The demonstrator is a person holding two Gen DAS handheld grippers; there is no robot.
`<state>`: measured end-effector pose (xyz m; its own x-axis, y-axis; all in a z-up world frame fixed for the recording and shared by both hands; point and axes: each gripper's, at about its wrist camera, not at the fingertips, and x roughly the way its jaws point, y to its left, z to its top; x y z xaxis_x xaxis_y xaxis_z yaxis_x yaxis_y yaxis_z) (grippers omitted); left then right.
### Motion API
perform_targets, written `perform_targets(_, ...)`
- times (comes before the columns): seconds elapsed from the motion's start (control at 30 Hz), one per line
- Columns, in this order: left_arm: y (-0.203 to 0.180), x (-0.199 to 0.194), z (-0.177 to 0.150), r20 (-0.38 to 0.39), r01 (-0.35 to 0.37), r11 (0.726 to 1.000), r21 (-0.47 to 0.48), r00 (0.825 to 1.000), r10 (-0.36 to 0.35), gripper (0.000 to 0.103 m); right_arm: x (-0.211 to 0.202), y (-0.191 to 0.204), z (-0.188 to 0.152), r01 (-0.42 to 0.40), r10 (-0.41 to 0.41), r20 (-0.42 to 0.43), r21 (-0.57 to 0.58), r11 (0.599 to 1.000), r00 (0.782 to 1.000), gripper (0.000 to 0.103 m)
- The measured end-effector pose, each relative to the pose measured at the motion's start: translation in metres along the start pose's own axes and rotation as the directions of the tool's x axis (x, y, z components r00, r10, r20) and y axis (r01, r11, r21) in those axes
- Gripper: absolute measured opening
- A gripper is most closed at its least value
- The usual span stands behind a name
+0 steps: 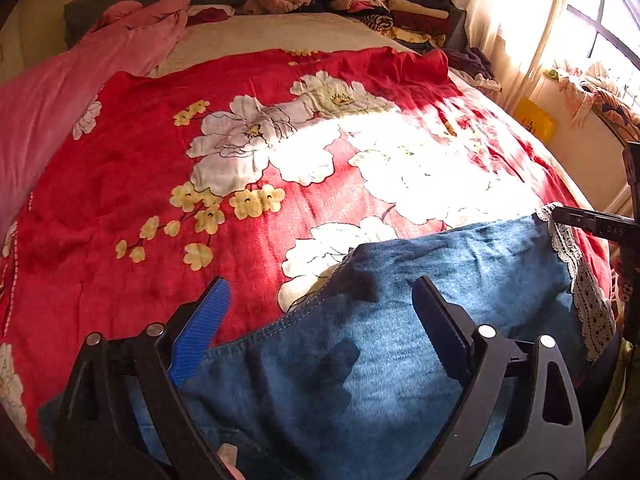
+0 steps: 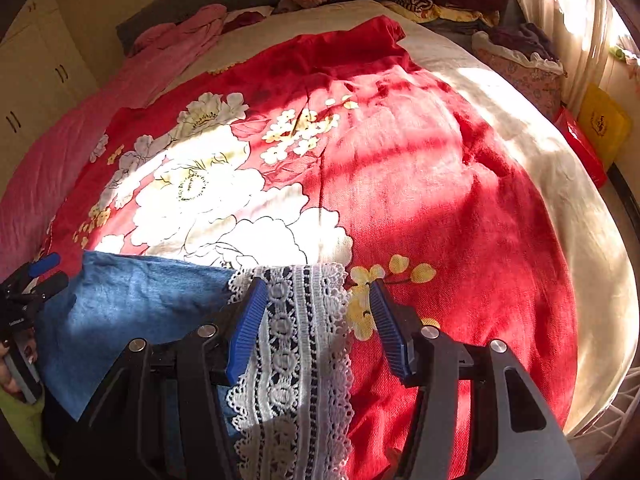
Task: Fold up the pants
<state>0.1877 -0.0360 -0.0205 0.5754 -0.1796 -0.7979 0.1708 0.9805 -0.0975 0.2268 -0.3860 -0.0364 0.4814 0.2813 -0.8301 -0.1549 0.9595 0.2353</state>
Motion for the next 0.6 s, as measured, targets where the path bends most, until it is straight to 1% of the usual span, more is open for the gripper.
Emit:
perform_targets(0.07,0.001,0.017,0.001,-0.038,0.028,0.999,-0.016,0.999,-0.029,0.083,0.011,-0.005,-0.001,-0.030,0.030,-0.025,0.024,0.999,0.999,0.052)
perform_targets(0.1,0.002,0.023,0.002,-0.049,0.040,0.999,-0.025,0.998,-0.041,0.083,0.014,-0.005,-0.002,-0.051,0.052,-0.031,0.029,0.998,0.998,0.048)
perform_targets(0.13,0.001,0.028,0.001,-0.060,0.050,0.998,-0.031,0.997,-0.051,0.080,0.015,-0.004,-0.004,-0.080,0.081,-0.033,0.022,0.997,0.996,0.037)
perform_targets(0.17,0.001,0.034,-0.001,-0.072,0.049,0.998,-0.039,0.996,-0.052,0.065,0.015,-0.003,-0.007,-0.101,0.101,-0.031,0.014,0.995,0.994,0.035)
perform_targets(0.2,-0.001,0.038,-0.004,-0.081,0.040,0.998,-0.038,0.996,-0.043,0.043,0.014,-0.001,-0.009,-0.118,0.118,-0.025,0.004,0.993,0.993,0.030)
perform_targets(0.23,-0.004,0.038,-0.006,-0.083,0.038,0.999,-0.028,0.996,-0.040,0.035,0.012,0.001,-0.012,-0.137,0.137,-0.019,-0.012,0.991,0.990,0.023)
perform_targets(0.27,-0.011,0.036,-0.008,-0.077,0.040,0.999,-0.003,0.996,-0.041,0.017,0.009,0.003,-0.014,-0.147,0.147,-0.006,-0.033,0.989,0.989,0.019)
perform_targets(0.3,-0.018,0.031,-0.008,-0.071,0.036,0.999,0.026,0.997,-0.034,0.008,0.003,0.006,-0.016,-0.149,0.150,0.012,-0.050,0.988,0.989,0.018)
perform_targets(0.37,-0.028,0.020,-0.004,-0.038,-0.012,0.997,0.080,0.999,0.015,0.006,-0.013,0.010,-0.013,-0.157,0.161,0.060,-0.071,0.985,0.985,0.017)
perform_targets(0.43,-0.027,0.008,0.006,0.003,-0.015,0.997,0.075,1.000,0.015,0.003,-0.033,0.014,-0.005,-0.155,0.167,0.125,-0.102,0.983,0.978,0.016)
perform_targets(0.47,-0.026,0.004,0.012,0.015,-0.014,0.997,0.076,1.000,0.013,0.003,-0.043,0.018,0.000,-0.138,0.157,0.160,-0.123,0.983,0.975,0.016)
perform_targets(0.53,-0.027,0.002,0.022,0.027,-0.028,0.996,0.087,0.999,0.026,0.003,-0.051,0.023,0.012,-0.108,0.139,0.189,-0.163,0.981,0.972,0.016)
perform_targets(0.6,-0.031,0.007,0.028,0.030,-0.037,0.995,0.095,0.999,0.034,0.003,-0.046,0.023,0.024,-0.063,0.096,0.187,-0.174,0.983,0.978,0.016)
